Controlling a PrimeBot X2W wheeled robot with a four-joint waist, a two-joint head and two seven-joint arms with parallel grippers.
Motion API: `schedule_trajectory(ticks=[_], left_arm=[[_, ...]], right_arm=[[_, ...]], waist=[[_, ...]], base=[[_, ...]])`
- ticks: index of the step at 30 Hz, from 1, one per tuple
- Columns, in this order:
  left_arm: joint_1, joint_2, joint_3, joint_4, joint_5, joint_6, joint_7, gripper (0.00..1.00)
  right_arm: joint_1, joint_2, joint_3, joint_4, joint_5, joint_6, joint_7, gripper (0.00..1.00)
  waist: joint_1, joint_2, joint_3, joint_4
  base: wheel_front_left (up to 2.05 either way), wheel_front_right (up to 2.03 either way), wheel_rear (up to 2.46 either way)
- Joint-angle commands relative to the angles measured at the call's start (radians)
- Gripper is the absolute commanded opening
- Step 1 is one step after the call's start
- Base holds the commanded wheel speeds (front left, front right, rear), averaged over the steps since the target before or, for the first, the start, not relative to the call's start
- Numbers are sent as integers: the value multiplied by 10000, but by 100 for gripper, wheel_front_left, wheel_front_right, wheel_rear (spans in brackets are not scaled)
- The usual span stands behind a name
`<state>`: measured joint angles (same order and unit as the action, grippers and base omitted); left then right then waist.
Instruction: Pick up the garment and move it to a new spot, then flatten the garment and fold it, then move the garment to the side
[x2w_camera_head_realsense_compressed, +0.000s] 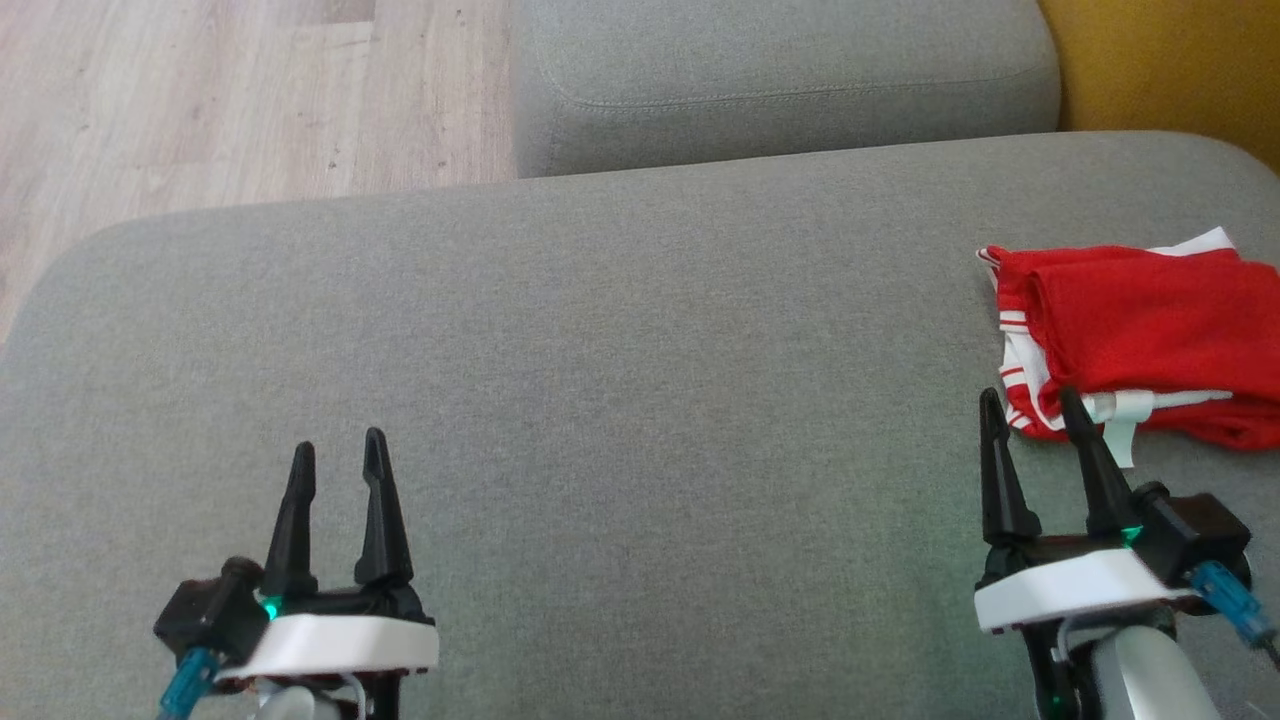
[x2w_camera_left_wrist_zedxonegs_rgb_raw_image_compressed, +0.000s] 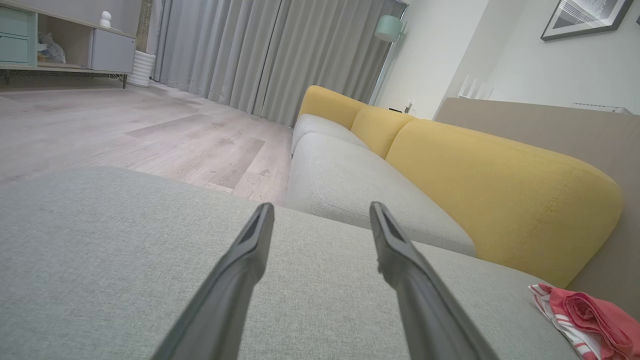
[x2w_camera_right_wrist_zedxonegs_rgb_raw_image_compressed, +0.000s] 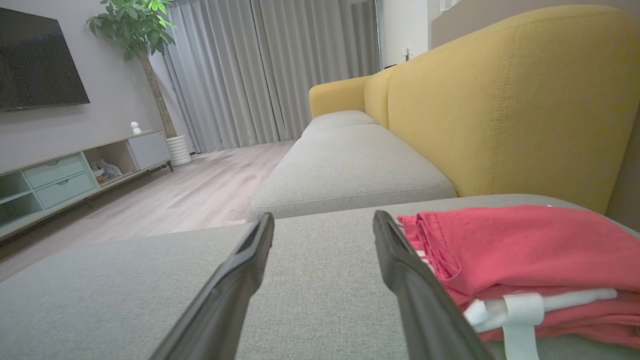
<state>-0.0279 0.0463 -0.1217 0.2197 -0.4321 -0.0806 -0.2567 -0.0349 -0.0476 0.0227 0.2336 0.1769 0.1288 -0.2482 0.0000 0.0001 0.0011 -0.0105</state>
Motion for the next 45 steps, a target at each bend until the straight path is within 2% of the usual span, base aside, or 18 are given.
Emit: schedule_trajectory(ticks=[1,11,12,45], left_arm=[[-303,39,388,-295,-35,-3,-51,100],[-332,39,328,-239,-125,-22,-51,100],[2,-4,-2,75,-58,2,0,0],[-149,5,547,307,-2899,-114,900,0]], right_arm=[[-235,-26,254,-365,98,19,-135,100],[-260,-26,219,-326,129,19,-135,100],[2,4,-6,36,6,0,4,0],[-125,-78,-226,231,3565,5,807,0]], waist=[[0,-1,2,0],[0,-1,47,10],[0,-1,48,9],[0,-1,42,31]], base=[[0,0,0],[0,0,0],[0,0,0],[0,0,0]])
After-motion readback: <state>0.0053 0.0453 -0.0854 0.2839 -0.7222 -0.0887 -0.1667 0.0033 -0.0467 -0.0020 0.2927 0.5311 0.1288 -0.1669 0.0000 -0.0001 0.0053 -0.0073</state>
